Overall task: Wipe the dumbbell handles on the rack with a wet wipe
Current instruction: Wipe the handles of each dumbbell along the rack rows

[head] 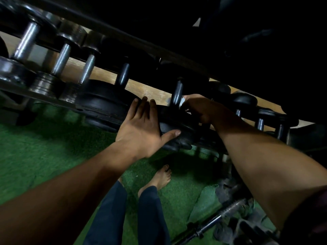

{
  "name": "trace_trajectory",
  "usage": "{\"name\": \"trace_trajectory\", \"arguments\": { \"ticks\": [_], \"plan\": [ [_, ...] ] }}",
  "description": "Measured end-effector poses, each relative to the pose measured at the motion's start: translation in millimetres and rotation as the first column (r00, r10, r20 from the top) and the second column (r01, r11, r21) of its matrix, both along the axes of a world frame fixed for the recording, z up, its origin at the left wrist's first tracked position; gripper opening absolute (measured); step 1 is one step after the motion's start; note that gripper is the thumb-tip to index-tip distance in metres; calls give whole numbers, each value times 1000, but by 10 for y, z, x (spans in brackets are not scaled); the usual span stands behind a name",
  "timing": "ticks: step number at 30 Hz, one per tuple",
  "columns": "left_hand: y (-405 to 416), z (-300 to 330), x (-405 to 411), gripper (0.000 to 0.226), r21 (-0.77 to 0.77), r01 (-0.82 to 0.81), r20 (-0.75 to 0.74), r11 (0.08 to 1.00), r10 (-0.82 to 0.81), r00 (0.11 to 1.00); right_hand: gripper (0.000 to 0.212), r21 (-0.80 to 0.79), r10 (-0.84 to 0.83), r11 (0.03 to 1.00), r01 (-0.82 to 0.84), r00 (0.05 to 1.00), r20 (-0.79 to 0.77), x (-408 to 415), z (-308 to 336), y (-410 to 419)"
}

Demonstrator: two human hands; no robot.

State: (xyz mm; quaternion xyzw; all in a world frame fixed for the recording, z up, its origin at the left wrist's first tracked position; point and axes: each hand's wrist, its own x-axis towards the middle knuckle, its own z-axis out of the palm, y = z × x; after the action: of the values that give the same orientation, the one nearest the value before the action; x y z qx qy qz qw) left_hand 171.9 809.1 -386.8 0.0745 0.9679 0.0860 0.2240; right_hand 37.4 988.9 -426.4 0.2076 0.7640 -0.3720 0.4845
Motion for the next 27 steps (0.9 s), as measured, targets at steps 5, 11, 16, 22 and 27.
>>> {"name": "trace_trajectory", "arguments": {
  "ticks": [5,11,16,22,27],
  "plan": [
    [4,23,-17,126,4,-12,27,1000,12,1000,21,45,202,978,-202,979,-4,18,116,26],
    [1,-1,4,124,20,-19,8,1000,19,1000,23,202,497,862,-465,854,-155,-100,108,-19],
    [3,4,5,124,23,-17,12,1000,16,1000,24,586,653,733,-346,600,-463,-81,354,-81],
    [-1,-6,12,123,19,-21,-15,1000,22,1000,33,691,879,474,-546,249,-406,-138,365,-387],
    [9,-33,24,121,28,-19,-24,999,20,1000,22,702,965,262,-663,174,-196,-194,298,-638]
  ]
}}
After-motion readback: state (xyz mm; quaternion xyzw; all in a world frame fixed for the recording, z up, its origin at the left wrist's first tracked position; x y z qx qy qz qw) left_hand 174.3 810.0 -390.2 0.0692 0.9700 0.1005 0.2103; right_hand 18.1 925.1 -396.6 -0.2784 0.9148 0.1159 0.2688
